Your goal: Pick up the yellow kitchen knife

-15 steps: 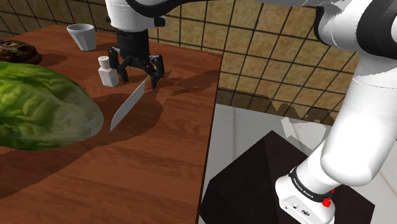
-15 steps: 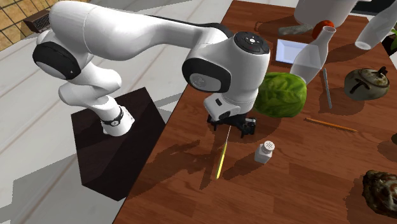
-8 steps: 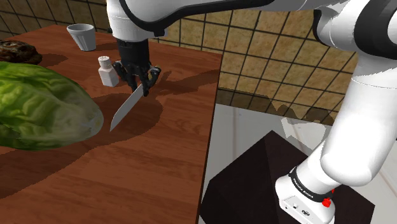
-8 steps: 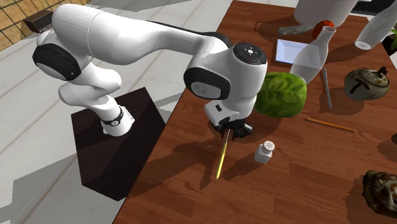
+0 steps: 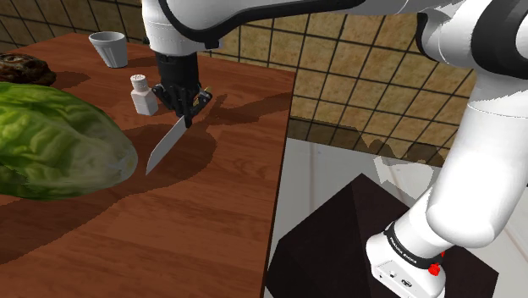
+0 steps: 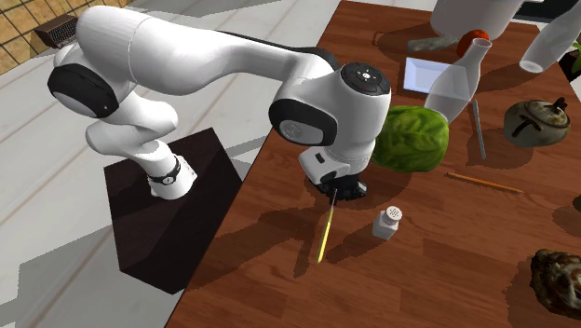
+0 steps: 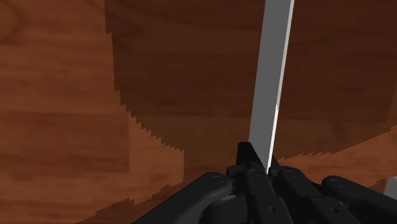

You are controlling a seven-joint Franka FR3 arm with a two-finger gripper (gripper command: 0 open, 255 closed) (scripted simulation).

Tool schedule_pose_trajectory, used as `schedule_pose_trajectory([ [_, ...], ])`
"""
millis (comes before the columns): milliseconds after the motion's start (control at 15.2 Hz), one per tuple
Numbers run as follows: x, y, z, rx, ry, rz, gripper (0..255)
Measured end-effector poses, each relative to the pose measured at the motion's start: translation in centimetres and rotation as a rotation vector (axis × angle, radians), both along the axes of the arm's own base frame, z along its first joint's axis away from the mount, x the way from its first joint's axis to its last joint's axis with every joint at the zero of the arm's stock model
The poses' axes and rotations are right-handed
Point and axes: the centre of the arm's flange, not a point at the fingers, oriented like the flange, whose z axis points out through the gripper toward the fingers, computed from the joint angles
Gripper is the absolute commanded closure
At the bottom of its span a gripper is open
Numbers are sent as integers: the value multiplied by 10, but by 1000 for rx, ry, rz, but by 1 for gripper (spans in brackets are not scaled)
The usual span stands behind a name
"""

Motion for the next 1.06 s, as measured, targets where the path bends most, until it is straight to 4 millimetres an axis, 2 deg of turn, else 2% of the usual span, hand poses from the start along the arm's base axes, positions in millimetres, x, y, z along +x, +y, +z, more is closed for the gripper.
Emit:
schedule_pose_trajectory([
  [1056, -1, -1, 76, 0, 0, 0, 255],
])
